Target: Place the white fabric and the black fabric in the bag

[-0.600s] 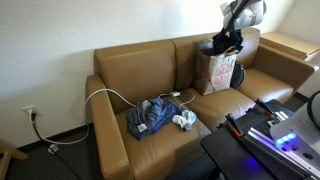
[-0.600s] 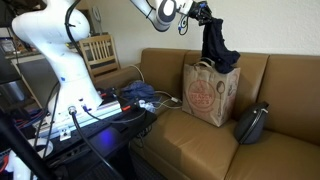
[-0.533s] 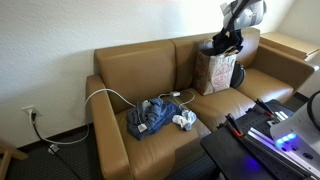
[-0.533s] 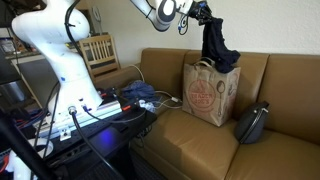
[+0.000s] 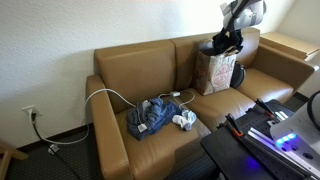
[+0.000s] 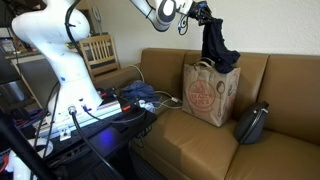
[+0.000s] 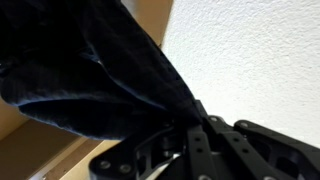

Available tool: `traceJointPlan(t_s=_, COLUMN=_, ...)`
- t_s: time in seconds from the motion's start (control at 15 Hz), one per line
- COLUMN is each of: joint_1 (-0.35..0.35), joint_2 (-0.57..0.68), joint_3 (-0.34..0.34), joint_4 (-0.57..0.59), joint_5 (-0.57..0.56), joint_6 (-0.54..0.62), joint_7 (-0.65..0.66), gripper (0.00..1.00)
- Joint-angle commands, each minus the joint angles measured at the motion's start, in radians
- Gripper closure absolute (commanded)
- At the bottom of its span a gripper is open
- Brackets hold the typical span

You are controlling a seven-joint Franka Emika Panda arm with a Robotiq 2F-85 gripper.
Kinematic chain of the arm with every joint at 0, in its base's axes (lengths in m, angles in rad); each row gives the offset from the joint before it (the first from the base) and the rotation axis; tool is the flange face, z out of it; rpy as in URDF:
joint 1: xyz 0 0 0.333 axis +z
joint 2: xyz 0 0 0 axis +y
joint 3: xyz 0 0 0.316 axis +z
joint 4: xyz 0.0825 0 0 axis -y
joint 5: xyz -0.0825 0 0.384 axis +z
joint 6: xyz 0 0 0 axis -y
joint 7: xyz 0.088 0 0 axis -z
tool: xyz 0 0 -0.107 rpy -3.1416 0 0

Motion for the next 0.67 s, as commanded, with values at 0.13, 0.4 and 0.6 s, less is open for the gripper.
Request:
traceJointPlan(t_s=0.13, joint_1=0.0, joint_2=0.0, joint_3=0.0, joint_4=0.0, joint_5=0.0, joint_6=0.0, joint_7=0.0, gripper=1.0)
traceJointPlan(t_s=0.4, joint_1=-0.006, joint_2=0.01, joint_3=0.022, joint_4=-0.005, joint_5=-0.029, joint_6=-0.004, joint_7=0.004, gripper=1.0)
traceJointPlan(t_s=0.6, joint_1=-0.034, joint_2=0.15, joint_3=0.146, joint_4=-0.119, joint_5=-0.176, joint_6=0.02, joint_7=-0.048, gripper=1.0)
